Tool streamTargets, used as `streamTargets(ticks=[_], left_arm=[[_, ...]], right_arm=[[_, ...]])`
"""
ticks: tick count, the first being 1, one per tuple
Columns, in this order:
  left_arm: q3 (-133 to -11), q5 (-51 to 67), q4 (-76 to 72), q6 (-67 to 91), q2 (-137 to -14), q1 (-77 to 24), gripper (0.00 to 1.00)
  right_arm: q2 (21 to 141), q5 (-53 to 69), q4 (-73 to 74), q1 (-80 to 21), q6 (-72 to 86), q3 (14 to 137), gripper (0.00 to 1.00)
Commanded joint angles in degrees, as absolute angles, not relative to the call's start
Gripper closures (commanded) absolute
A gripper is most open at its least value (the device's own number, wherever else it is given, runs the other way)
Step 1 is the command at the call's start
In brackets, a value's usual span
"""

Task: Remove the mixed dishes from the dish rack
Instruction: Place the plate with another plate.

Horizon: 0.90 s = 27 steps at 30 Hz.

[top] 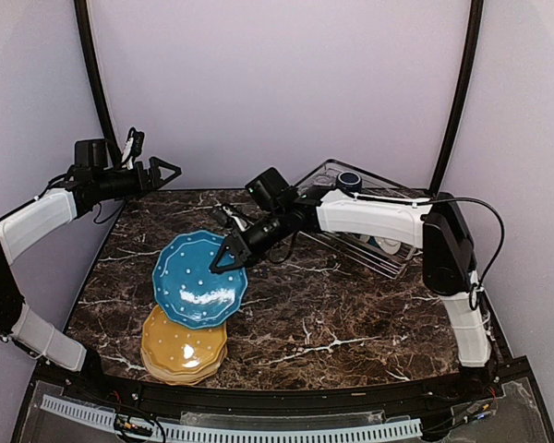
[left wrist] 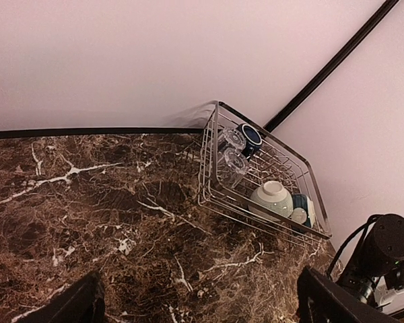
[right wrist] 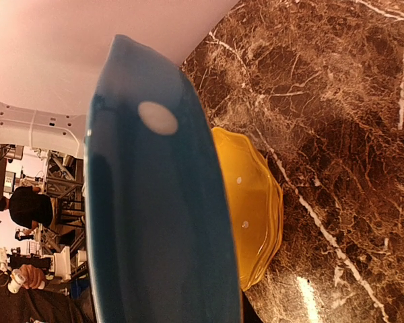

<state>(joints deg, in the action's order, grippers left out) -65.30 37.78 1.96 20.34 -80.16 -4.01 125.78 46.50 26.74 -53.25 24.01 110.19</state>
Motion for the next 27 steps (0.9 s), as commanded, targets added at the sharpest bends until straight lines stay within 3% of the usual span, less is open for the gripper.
streamTargets(ticks=[1, 20, 27], left_arm=[[-64.2, 39.0, 0.8, 21.3, -80.0, -3.7, 0.01], [-63.9, 39.2, 0.2, 22.5, -77.5, -3.7, 0.01], [-63.7, 39.9, 0.2, 23.3, -77.5, -3.8, 0.01]], right_arm=[[128.3, 47.1, 23.8, -55.3, 22.9, 115.8, 1.0], [136.7, 41.8, 28.6, -62.5, 20.4, 120.8, 1.0], [137.8, 38.0, 33.8, -63.8, 17.4, 124.9, 0.82]])
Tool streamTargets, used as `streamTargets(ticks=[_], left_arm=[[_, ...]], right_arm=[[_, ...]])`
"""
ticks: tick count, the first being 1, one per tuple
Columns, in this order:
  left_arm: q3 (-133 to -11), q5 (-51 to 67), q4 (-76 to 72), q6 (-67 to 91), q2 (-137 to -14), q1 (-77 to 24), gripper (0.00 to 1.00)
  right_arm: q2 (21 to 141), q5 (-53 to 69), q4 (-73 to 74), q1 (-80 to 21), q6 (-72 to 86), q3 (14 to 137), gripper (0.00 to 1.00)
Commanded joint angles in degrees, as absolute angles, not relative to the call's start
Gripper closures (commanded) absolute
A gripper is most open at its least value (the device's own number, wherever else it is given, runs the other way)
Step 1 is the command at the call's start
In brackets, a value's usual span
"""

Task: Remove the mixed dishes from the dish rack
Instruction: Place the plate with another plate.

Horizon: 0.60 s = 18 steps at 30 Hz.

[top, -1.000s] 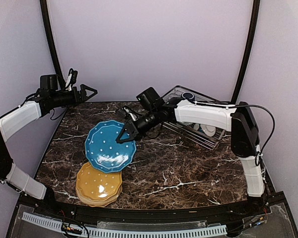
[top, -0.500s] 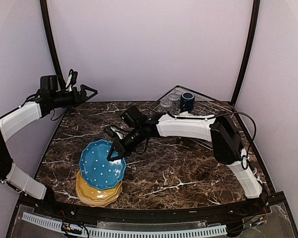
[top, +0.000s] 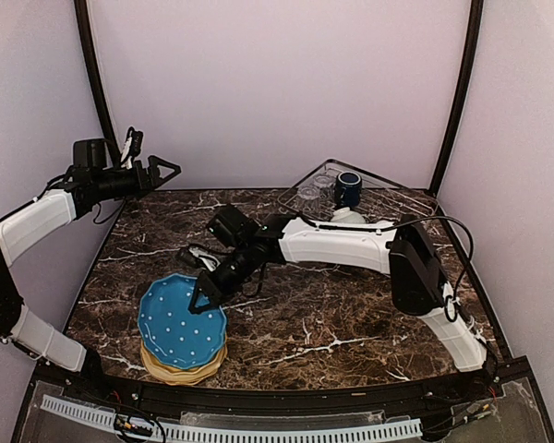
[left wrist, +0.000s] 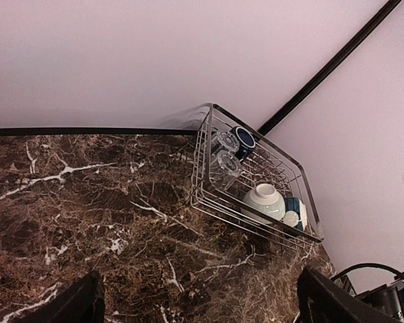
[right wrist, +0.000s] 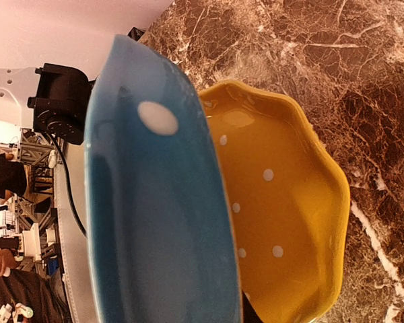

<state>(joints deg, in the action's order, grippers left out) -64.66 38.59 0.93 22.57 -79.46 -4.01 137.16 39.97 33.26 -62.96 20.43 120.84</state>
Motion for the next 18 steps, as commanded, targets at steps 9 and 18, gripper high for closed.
streamTargets(ticks=[9, 18], left_arm=[[-63.5, 40.2, -1.5, 23.8, -77.9, -3.7, 0.01], [-63.5, 40.4, -1.6, 23.9, -78.2, -3.7, 0.01]], right_arm=[[135.9, 31.8, 37.5, -63.8, 15.5, 125.9, 0.59], [133.2, 25.1, 42.1, -64.8, 11.2, 124.5, 0.42]])
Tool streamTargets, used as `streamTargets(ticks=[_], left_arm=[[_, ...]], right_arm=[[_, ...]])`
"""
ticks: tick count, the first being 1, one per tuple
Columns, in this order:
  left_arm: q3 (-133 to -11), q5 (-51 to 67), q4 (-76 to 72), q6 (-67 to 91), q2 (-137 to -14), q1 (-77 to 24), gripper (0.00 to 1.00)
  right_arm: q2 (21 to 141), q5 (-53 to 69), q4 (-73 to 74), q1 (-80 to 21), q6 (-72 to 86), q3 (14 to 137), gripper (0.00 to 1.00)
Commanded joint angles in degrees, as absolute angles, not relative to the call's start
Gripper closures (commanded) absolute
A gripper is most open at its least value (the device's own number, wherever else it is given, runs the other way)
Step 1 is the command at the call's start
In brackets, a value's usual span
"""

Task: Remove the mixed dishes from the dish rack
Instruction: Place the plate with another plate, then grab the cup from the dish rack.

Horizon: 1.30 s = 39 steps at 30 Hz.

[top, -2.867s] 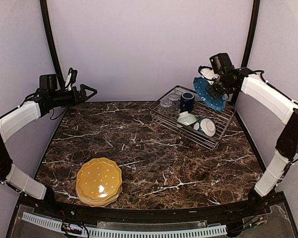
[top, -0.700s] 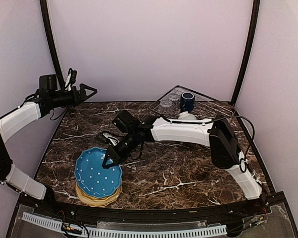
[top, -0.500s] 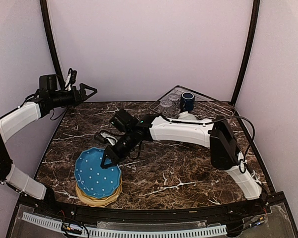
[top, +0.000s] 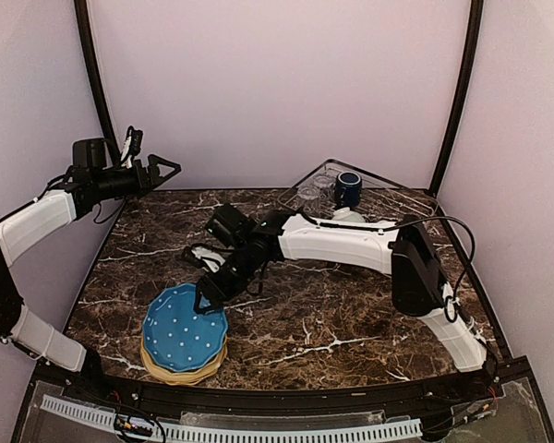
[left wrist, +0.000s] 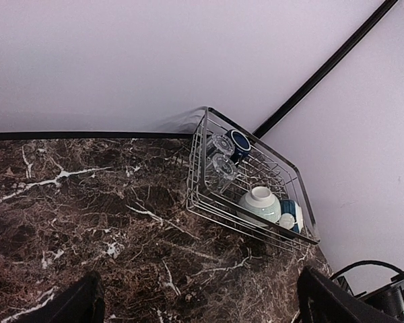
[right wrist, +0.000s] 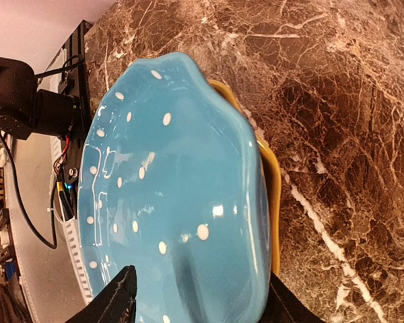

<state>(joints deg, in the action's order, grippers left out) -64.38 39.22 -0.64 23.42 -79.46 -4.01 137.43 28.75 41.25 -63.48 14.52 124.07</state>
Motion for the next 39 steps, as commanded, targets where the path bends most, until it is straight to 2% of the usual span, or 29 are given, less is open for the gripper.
streamTargets(ticks=[1, 8, 13, 18, 24, 30, 39], left_arm=[[-63.4, 40.5, -1.6, 23.9, -78.3, -3.7, 0.01], [-63.4, 40.8, -1.8, 24.3, -78.6, -3.8, 0.01], [-63.4, 40.7, -1.7, 24.2, -78.8, -3.7, 0.01], [-63.3, 40.8, -1.8, 24.3, -79.1, -3.8, 0.01], [-63.4, 40.9, -1.8, 24.5, -79.7, -3.9, 0.01], [-63.4, 40.9, -1.5, 24.4, -80.4, -3.9, 0.01], [-63.6, 40.5, -0.9, 23.9, -81.6, -3.9, 0.01]], right_arm=[[132.7, 24.6, 42.2, -65.0, 10.9, 123.9, 0.4], [128.5, 21.2, 41.0, -65.1, 10.1, 120.6, 0.32], [124.1, 14.0, 39.9, -64.3, 9.7, 116.8, 0.26], [117.6, 7.5, 38.5, -61.0, 10.6, 109.2, 0.23], [107.6, 1.8, 35.3, -54.0, 13.5, 98.3, 0.19], [102.6, -4.1, 32.4, -44.3, 19.8, 92.6, 0.16], [108.1, -10.4, 30.1, -31.0, 25.3, 98.8, 0.15]])
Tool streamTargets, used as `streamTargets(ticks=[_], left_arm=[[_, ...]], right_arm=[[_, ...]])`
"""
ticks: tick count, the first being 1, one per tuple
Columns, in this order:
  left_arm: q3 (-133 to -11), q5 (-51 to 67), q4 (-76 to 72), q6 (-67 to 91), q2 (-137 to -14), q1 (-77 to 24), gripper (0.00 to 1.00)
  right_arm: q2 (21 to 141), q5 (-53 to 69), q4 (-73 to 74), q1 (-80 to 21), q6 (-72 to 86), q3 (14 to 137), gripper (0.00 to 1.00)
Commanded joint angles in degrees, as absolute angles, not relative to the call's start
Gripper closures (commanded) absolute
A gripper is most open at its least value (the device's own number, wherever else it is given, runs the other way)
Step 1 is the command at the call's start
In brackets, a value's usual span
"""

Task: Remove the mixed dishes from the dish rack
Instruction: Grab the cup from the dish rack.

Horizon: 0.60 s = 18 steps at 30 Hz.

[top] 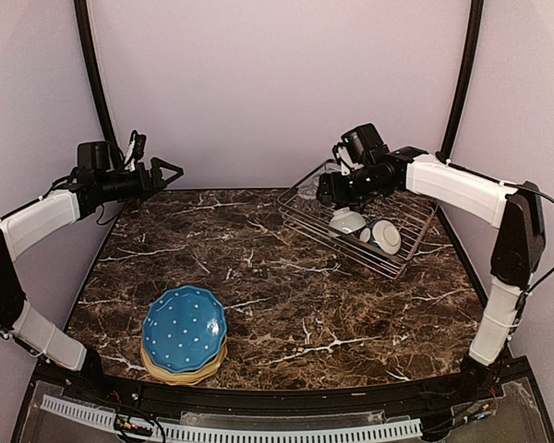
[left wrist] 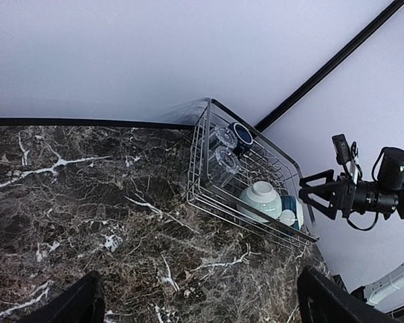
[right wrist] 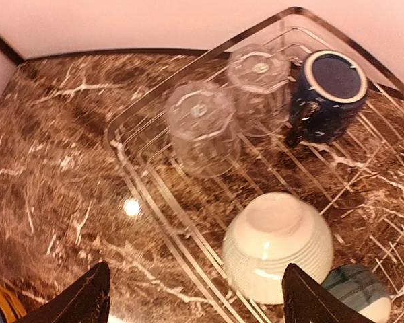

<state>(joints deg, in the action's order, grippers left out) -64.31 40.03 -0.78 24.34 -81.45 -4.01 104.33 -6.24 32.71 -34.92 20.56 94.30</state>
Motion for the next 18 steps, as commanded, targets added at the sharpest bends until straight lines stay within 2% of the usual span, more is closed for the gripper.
streamTargets(ticks=[1, 9, 18], left_arm=[[-63.6, 40.4, -0.6, 23.6, -81.7, -3.9, 0.01], [-64.1, 39.6, 0.8, 22.5, -83.0, -4.1, 0.01], [-64.6, 39.9, 1.8, 22.4, -83.8, -4.3, 0.01]], right_arm=[[109.5, -10.9, 30.2, -29.9, 26.3, 100.2, 0.15], [121.0, -8.3, 29.6, -22.8, 21.8, 112.6, 0.15], [130.6, -2.4, 29.8, -21.0, 24.4, 119.2, 0.25]])
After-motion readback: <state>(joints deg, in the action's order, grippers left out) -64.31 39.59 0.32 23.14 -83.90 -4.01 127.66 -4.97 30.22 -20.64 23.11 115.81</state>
